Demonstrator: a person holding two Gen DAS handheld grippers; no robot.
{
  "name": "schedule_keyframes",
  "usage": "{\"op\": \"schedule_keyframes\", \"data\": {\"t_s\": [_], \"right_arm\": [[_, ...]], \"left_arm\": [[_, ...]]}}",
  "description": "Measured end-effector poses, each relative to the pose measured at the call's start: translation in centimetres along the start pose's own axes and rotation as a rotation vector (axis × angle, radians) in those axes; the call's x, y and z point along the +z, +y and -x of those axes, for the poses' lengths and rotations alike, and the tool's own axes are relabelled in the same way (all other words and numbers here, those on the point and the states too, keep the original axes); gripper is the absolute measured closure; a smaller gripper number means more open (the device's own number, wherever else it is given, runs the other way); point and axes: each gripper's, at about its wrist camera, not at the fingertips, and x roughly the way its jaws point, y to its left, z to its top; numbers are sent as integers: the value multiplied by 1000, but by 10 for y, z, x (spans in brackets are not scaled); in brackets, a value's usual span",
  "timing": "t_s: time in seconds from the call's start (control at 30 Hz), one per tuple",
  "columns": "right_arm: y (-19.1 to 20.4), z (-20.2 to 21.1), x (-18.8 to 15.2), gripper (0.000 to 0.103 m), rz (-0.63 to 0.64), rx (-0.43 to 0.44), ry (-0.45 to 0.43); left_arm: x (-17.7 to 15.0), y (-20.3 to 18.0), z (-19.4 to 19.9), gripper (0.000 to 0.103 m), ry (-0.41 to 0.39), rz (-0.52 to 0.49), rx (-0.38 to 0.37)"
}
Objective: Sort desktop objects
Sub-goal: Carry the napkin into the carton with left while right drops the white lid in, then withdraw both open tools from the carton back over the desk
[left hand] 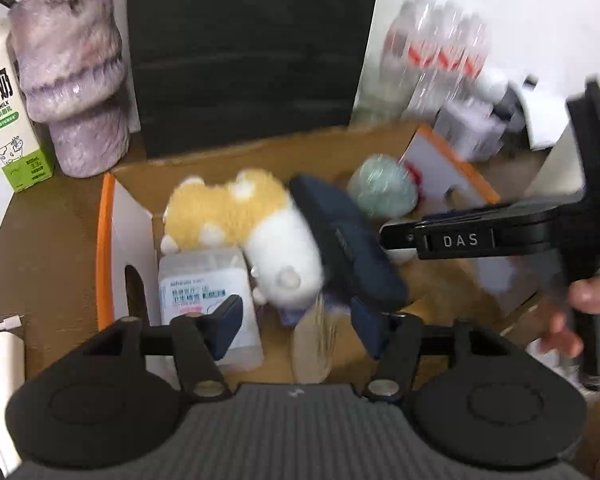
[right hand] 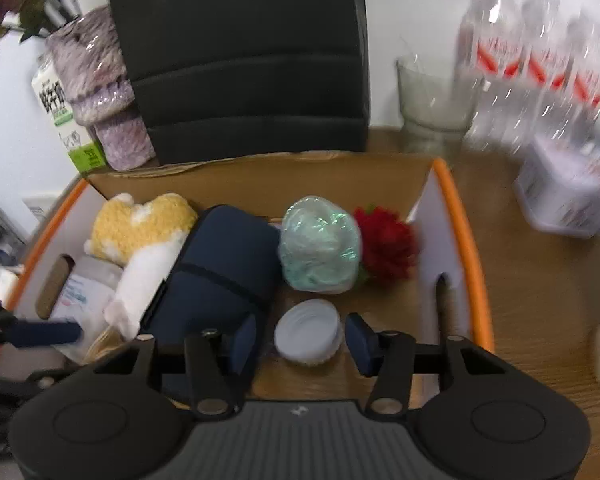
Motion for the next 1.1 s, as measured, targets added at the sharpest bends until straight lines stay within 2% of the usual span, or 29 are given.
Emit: {"op": "schedule_keyframes", "data": {"t_s": [0.1,0.17,0.2,0.23,0.33,0.43,0.5,0.63,0.73,0.87,1.0,1.03,1.1], "right_arm": [[-7,26,-9,51,-73,54,-66],[-4,56,-24,48,-66,41,-122],[-1,73,-36,46,-51,34,-156],[1,88,-48,43,-36,32,-185],[11,127,-97,31,44,30,-261],[18,150,-148,31,63,26,-274],[23,156,-181,31,49,28,-260],[32,166,-247,29,43,8,-258],[32,173,-287,29,43,19,-266],[36,182,-316,29,89,-42,-265],[35,186,-328,28,89,-46,-311],[34,186,-328,23,88,-45,-317],[28,184,-324,23,60,-41,-314]], "left_arm": [[-8,4,28,34,-54,59,37],[-28,-2,55,23,-129,78,90],[-40,-3,67,13,-163,97,104],[-57,-5,81,5,-204,132,112],[-118,-20,113,4,-289,191,98],[-175,-45,125,1,-289,162,58],[-205,-57,124,1,-275,146,68],[-249,-68,111,0,-203,117,191],[-263,-71,110,0,-208,96,214],[-266,-78,112,0,-234,79,225],[-268,-89,105,0,-215,20,252],[-269,-88,102,0,-215,10,247],[-270,-85,101,0,-212,27,244]]}}
